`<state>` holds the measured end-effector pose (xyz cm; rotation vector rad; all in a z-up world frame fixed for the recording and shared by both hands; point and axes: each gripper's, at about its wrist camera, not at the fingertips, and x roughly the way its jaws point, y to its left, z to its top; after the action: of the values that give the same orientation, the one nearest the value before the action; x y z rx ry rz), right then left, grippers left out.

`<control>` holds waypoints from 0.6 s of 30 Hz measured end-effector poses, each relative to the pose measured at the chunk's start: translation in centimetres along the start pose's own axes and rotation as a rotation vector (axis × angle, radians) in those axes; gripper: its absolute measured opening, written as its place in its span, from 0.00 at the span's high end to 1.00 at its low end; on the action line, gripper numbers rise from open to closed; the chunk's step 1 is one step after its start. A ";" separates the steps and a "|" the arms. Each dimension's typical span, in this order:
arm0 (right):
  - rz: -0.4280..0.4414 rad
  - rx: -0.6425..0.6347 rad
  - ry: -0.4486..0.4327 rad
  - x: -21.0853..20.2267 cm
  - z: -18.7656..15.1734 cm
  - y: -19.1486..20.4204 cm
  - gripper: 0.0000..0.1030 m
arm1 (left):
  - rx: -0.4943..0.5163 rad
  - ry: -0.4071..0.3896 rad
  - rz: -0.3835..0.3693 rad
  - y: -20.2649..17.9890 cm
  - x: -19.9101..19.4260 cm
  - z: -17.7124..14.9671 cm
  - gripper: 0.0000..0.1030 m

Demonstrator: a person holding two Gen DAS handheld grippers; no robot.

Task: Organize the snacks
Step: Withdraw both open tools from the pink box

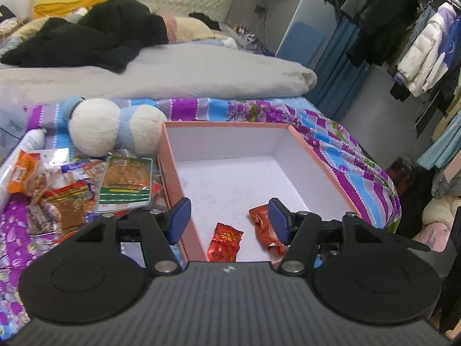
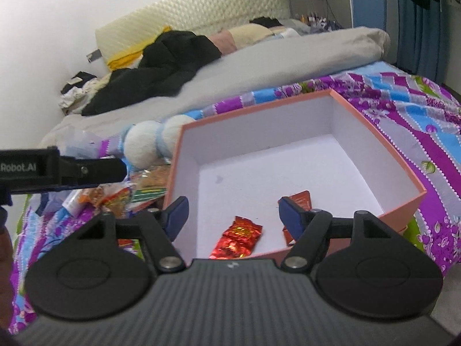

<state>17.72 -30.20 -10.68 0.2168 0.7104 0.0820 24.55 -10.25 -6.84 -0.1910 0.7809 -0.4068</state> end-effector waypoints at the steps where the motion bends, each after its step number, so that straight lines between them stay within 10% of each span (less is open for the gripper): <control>1: 0.003 -0.001 -0.007 -0.5 -0.1 0.3 0.31 | 0.000 -0.010 0.001 0.1 -0.8 -0.2 0.37; 18: 0.093 -0.067 -0.069 -7.0 -4.2 6.2 0.31 | -0.031 -0.149 0.085 2.8 -12.9 -6.8 0.37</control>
<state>9.68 -24.47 -7.91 0.1871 0.6276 0.1857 12.25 -2.42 -4.21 -0.2134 0.6463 -0.2968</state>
